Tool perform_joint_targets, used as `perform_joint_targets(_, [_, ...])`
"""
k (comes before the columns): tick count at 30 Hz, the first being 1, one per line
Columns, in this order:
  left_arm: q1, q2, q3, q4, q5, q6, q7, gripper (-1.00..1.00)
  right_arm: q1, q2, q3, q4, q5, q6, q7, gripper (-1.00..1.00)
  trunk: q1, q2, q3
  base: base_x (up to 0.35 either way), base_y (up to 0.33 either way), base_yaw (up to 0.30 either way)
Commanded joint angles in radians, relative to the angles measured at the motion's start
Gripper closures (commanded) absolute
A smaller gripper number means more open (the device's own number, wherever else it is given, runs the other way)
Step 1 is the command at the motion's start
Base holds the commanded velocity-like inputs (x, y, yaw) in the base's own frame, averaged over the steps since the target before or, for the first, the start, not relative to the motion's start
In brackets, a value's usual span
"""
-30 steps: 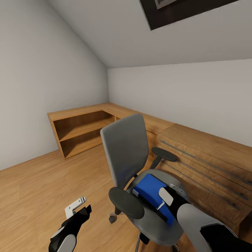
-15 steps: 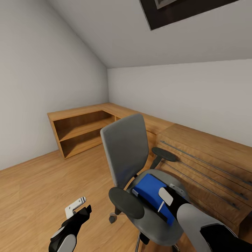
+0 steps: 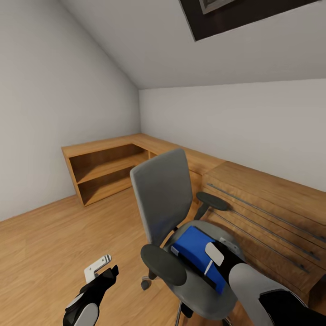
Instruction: In the bedroom, organize the workspace by keeping the computer under the desk, ensuring the monitor is on the desk, placing the keyboard on the desk next to the monitor, placing the mouse on the desk next to the keyboard, moving the folder from the swivel chair onto the desk next to the mouse, stacking the notebook on top of the folder with the pen on top of the notebook, and positioning the swivel chair next to the desk.
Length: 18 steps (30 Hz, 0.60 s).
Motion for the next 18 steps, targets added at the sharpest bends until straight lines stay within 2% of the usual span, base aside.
perform_joint_targets(1, [-0.001, 0.001, -0.002, -0.001, 0.004, 0.003, 0.007, -1.00, 0.000, -0.001, 0.008, -0.002, -0.003, 0.009, -0.007, 1.00, -0.004, 0.007, 0.002, 0.000, 0.000, 0.000])
perform_joint_targets(18, [-0.001, 0.001, -0.003, -0.001, 0.004, 0.003, 0.008, -1.00, 0.000, -0.001, 0.008, -0.005, -0.001, 0.008, -0.008, 1.00, -0.069, 0.126, 0.055, 0.000, 0.000, 0.000])
